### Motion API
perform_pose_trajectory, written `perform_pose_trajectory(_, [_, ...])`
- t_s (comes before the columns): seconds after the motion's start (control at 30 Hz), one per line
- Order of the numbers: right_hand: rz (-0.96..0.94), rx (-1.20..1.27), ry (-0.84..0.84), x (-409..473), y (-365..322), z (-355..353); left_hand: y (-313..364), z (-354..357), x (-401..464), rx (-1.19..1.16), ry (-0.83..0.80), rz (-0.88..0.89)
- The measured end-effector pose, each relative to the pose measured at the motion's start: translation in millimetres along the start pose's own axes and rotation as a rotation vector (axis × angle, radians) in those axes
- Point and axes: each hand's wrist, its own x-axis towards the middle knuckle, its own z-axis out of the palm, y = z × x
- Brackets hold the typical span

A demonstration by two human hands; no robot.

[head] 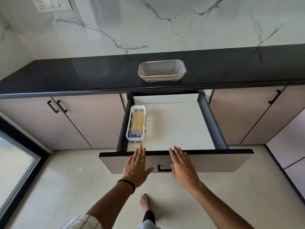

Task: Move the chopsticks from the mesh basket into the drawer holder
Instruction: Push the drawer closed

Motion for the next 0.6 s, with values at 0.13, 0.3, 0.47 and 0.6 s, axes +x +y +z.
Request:
perform_pose_trajectory(0.13, [-0.025,-0.024,0.036,-7.0,0.0,7.0,1.4,5.6,-4.0,0.011,0.028,0.013])
perform_pose_trajectory(0.3, [-0.022,-0.010,0.013,-0.1,2.9,9.2,3.8,4.7,5.5,0.020,0.026,0.006])
perform_pose_trajectory(0.47, [-0.031,0.009,0.004,20.5,6.3,4.2,2.2,-1.6,24.3,0.037,0.033,-0.001])
perform_pose_trajectory(0.6, [-0.020,-0.009,-0.009,46.2,13.1,1.6,-2.6,-10.1,48.8,0.031,0.030,0.008])
